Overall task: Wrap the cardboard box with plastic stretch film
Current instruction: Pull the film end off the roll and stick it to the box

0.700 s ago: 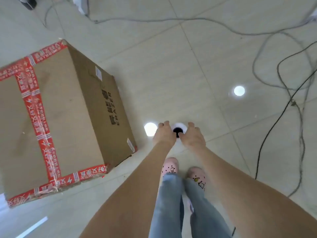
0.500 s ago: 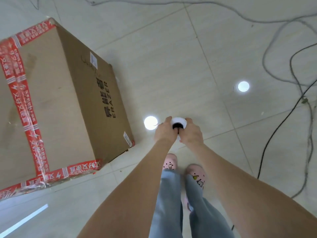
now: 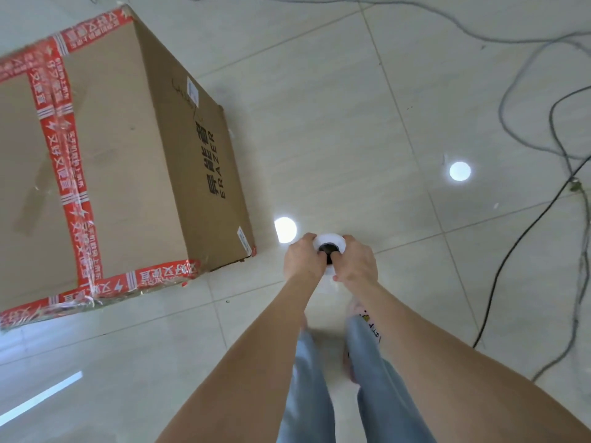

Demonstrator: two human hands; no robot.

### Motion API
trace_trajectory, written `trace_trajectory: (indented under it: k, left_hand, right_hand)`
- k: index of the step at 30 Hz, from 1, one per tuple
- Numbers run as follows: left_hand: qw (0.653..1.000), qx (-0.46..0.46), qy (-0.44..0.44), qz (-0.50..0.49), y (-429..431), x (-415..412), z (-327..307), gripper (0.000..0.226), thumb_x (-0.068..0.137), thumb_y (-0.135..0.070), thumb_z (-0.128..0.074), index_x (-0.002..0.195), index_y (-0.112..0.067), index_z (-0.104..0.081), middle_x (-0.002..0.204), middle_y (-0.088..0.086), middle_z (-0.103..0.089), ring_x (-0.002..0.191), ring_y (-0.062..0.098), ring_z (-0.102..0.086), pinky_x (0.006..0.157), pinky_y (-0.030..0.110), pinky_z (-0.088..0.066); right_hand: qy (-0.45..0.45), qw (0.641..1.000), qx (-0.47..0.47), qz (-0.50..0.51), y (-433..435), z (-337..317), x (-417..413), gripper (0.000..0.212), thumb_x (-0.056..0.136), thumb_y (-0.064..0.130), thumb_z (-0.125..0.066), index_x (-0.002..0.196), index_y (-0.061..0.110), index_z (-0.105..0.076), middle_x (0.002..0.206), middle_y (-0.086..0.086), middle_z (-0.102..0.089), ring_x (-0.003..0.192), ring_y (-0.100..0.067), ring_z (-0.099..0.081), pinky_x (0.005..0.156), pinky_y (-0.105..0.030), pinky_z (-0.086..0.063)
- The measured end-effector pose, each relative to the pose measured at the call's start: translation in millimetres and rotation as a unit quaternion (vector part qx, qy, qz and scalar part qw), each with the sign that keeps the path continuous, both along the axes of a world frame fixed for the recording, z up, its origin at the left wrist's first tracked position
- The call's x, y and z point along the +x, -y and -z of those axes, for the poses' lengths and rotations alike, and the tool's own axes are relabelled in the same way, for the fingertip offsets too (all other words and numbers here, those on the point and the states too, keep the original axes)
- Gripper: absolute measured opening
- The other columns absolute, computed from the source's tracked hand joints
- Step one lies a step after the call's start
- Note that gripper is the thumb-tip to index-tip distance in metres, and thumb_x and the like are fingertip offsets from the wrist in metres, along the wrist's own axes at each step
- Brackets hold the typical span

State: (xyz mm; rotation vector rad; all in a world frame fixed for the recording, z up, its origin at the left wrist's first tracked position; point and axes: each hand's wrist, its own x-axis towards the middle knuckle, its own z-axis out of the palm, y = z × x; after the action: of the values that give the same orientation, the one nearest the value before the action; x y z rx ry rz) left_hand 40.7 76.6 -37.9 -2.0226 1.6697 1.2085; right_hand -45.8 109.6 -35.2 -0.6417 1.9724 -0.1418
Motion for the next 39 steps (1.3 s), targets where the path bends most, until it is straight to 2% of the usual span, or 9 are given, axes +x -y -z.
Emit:
trace_trajectory:
  k: [9,14,18,22,28,31,35,37,39]
  left_hand:
    - [0.998,-0.01,-0.051,-0.03,-44,61,16,0.032,0.082,-0.014,-0.053,0.113,-0.018,-0.059,0.098,0.008,-0.068,0.08,0.031,-0.067,0.074,0.039,-0.057]
    - [0.987,0.011,-0.134,-0.084,-59,89,22,0.039,0.086,-0.016,-0.056,0.124,-0.015,-0.054,0.111,0.01,-0.065,0.088,0.032,-0.067,0.081,0.042,-0.056]
    - [0.981,0.031,-0.178,-0.075,-70,106,27,0.062,0.08,-0.021,-0.07,0.137,-0.019,-0.043,0.12,0.008,-0.057,0.102,0.032,-0.062,0.088,0.043,-0.052]
    - [0.97,0.01,-0.223,-0.097,-79,113,33,0.064,0.072,-0.018,-0.075,0.129,-0.023,-0.045,0.1,0.001,-0.06,0.096,0.025,-0.062,0.082,0.041,-0.055]
    - [0.958,-0.005,-0.264,-0.11,-100,113,41,0.065,0.072,-0.012,-0.076,0.129,-0.023,-0.045,0.099,0.002,-0.061,0.082,0.018,-0.064,0.064,0.023,-0.055]
    - [0.956,-0.02,-0.266,-0.119,-110,114,44,0.056,0.075,-0.003,-0.072,0.125,-0.013,-0.05,0.098,0.008,-0.063,0.079,0.02,-0.063,0.058,0.021,-0.054]
    - [0.963,-0.048,-0.234,-0.127,-117,124,52,0.025,0.083,-0.002,-0.063,0.108,-0.002,-0.059,0.078,0.006,-0.063,0.056,0.013,-0.06,0.054,0.023,-0.054]
    - [0.966,-0.098,-0.223,-0.084,-116,132,55,0.007,0.086,-0.004,-0.057,0.089,-0.008,-0.063,0.074,0.004,-0.062,0.057,0.017,-0.062,0.06,0.029,-0.057]
    - [0.964,-0.143,-0.221,-0.042,-115,142,59,0.014,0.085,-0.006,-0.053,0.078,-0.016,-0.06,0.07,-0.001,-0.06,0.068,0.025,-0.065,0.066,0.035,-0.058]
  right_hand:
    - [-0.072,0.997,-0.014,-0.004,-47,11,59,0.027,0.089,0.018,-0.048,0.114,0.009,-0.057,0.108,-0.013,-0.063,0.099,-0.032,-0.058,0.079,-0.037,-0.049]
    - [-0.13,0.99,-0.046,0.037,-67,18,89,0.027,0.092,0.02,-0.047,0.116,0.009,-0.053,0.108,-0.014,-0.062,0.1,-0.032,-0.056,0.07,-0.03,-0.037]
    - [-0.142,0.983,-0.058,0.105,-76,25,106,0.031,0.095,0.03,-0.048,0.121,0.012,-0.05,0.108,-0.013,-0.062,0.1,-0.03,-0.055,0.07,-0.03,-0.035]
    - [-0.088,0.978,-0.091,0.164,-81,37,116,0.037,0.092,0.031,-0.051,0.124,0.013,-0.046,0.111,-0.01,-0.062,0.097,-0.027,-0.054,0.072,-0.029,-0.036]
    - [-0.088,0.97,-0.137,0.178,-93,48,108,0.038,0.092,0.022,-0.046,0.129,0.016,-0.044,0.115,-0.011,-0.06,0.099,-0.028,-0.057,0.072,-0.028,-0.037]
    - [-0.073,0.971,-0.148,0.175,-100,51,108,0.04,0.095,0.029,-0.046,0.133,0.018,-0.042,0.118,-0.01,-0.06,0.105,-0.028,-0.057,0.074,-0.027,-0.037]
    - [-0.081,0.97,-0.151,0.175,-105,55,113,0.043,0.097,0.037,-0.041,0.136,0.019,-0.036,0.116,-0.013,-0.06,0.103,-0.031,-0.057,0.075,-0.03,-0.036]
    - [-0.1,0.969,-0.152,0.167,-104,57,114,0.043,0.097,0.04,-0.038,0.136,0.021,-0.036,0.112,-0.011,-0.061,0.101,-0.031,-0.057,0.073,-0.031,-0.036]
    - [-0.112,0.969,-0.153,0.161,-104,56,116,0.043,0.097,0.04,-0.038,0.135,0.02,-0.037,0.113,-0.011,-0.061,0.104,-0.031,-0.056,0.073,-0.033,-0.038]
